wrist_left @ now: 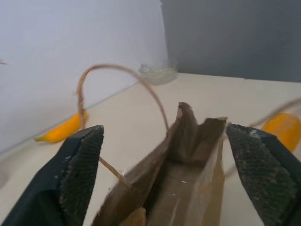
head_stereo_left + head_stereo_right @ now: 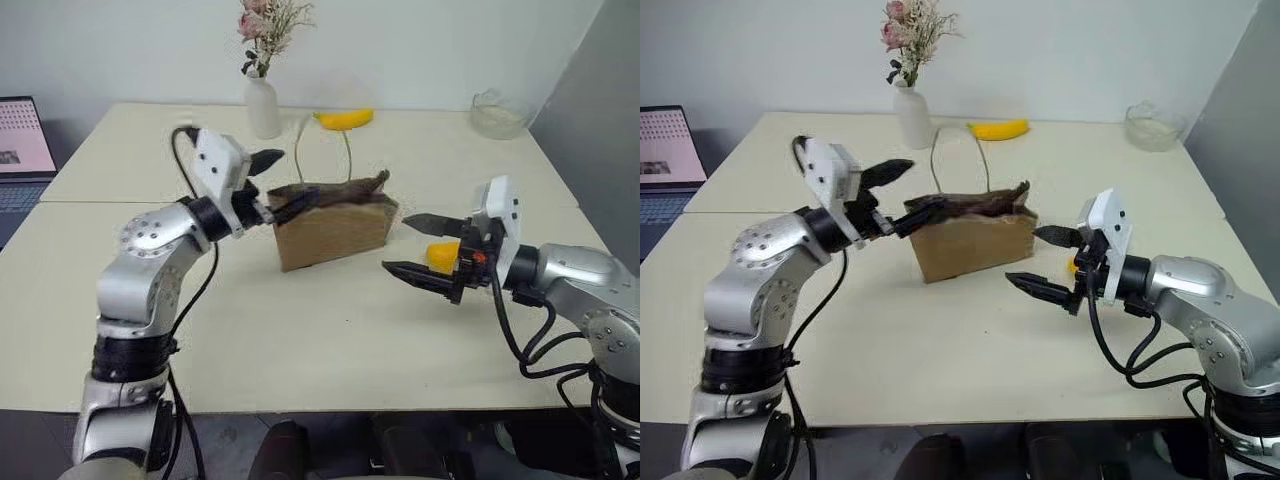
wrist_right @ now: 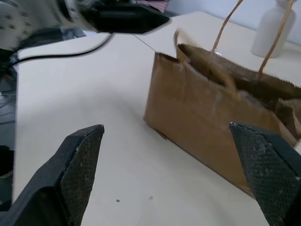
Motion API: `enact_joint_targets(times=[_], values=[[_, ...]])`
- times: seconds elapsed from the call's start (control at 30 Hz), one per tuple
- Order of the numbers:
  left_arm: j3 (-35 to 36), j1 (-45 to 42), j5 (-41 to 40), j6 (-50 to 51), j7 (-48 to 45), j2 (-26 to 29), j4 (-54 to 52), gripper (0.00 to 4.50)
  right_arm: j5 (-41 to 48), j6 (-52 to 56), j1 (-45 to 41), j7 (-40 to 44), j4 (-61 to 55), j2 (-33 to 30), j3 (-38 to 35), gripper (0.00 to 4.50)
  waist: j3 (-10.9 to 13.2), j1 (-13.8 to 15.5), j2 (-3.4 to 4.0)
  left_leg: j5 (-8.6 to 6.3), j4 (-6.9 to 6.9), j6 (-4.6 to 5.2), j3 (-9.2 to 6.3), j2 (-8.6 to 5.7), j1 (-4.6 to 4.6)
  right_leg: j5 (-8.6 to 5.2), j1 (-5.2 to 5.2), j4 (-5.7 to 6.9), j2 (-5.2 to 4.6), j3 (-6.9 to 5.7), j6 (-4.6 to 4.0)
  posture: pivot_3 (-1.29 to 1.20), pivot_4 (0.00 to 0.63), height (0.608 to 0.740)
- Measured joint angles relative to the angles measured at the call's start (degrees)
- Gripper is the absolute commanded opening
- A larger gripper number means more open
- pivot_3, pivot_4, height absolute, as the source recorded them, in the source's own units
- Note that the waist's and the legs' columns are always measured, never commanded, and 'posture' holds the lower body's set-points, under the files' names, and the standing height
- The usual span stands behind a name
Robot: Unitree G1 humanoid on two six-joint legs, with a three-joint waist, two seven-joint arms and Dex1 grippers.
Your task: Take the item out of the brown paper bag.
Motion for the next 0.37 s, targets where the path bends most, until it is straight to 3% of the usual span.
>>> enact_joint_targets(times=[0.17,0.23,0.37], values=[[4.5,12.0,2.7,3.8,8.9,0.1,-10.8,4.29,-6.7,-8.8,2.6,-1.6,3.4,2.0,0.6,4.5,0.0,-0.1,-0.03,0.0,-0.01,0.0,0.02,0.02,0.12,0.0,0.04,0.06,0.0,0.03,0.0,0.0,0.15,0.74],[4.6,20.1,4.5,6.2,13.1,-1.8,-15.8,4.29,-8.8,-12.6,6.1,-3.4,3.8,5.1,0.8,4.5,-0.1,-0.1,-0.05,0.0,-0.02,-0.02,0.01,0.04,0.15,-0.01,0.07,0.1,-0.02,0.03,0.0,0.0,0.15,0.74],[5.0,27.3,6.8,6.3,20.0,-7.6,-22.1,4.29,-13.4,-20.0,10.4,-8.7,4.9,13.7,2.5,4.5,-0.1,0.1,-0.11,0.0,0.02,-0.02,-0.01,0.01,0.4,0.01,0.24,0.19,-0.03,0.0,-0.01,0.0,0.15,0.74]])
